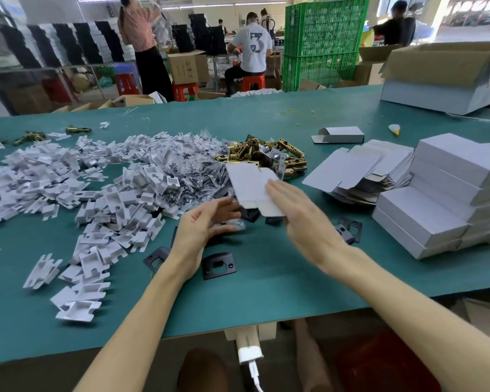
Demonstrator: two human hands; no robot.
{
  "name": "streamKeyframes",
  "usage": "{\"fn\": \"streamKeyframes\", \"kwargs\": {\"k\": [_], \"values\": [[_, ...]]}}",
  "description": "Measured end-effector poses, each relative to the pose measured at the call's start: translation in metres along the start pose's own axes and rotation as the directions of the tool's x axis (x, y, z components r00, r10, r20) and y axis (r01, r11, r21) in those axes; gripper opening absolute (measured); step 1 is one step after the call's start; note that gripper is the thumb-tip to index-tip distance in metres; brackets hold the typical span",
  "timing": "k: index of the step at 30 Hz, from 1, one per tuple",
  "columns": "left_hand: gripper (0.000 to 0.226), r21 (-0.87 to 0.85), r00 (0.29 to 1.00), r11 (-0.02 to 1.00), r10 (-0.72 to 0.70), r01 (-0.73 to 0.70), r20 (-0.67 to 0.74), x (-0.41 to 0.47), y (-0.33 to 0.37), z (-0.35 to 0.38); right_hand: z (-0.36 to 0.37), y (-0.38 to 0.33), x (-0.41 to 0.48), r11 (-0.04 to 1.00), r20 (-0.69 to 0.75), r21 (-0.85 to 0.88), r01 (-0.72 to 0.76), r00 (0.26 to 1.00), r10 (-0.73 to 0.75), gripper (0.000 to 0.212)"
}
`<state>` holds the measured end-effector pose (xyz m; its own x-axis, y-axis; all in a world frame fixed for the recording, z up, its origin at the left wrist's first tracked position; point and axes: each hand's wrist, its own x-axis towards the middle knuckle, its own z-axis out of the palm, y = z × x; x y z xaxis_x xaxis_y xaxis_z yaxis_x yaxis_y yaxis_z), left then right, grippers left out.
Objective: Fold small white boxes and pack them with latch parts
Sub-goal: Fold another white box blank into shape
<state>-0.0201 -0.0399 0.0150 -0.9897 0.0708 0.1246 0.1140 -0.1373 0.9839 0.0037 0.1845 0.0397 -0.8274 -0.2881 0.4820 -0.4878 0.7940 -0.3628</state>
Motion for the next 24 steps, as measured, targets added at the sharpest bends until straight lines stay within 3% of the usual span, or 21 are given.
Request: {"fn": "streamKeyframes", "kwargs": {"k": [5,11,16,19,21,24], "values": [[0.065,-0.273,0.992,0.954,-0.111,0.125,0.067,-0.002,0.011,-0.006,0.042,-0.026,-0.004,0.958,0.061,0.282,0.046,0.996,-0.066,0.075],[0.066,-0.467,0.962,0.844,-0.196,0.266,0.192,-0.004,0.016,-0.014,0.055,-0.04,-0.004,0.846,-0.032,0.532,0.013,0.999,0.004,0.07],[0.08,-0.49,0.953,0.833,-0.134,0.256,0.27,-0.003,0.016,-0.017,0.052,-0.04,-0.004,0.805,0.007,0.593,0.01,1.0,-0.017,0.079],[0.101,-0.535,0.976,0.824,-0.093,0.187,0.197,-0.002,0.018,-0.019,0.052,-0.038,-0.001,0.774,0.059,0.633,-0.028,0.998,-0.013,0.074],[0.109,-0.547,0.985,0.824,-0.07,0.148,0.161,-0.001,0.019,-0.02,0.049,-0.036,0.001,0.663,0.19,0.72,-0.206,0.977,0.098,0.085],[0.11,-0.527,0.989,0.84,-0.068,0.127,0.131,-0.002,0.02,-0.02,0.046,-0.027,0.004,0.336,0.315,0.865,-0.374,0.924,0.216,0.078]]}}
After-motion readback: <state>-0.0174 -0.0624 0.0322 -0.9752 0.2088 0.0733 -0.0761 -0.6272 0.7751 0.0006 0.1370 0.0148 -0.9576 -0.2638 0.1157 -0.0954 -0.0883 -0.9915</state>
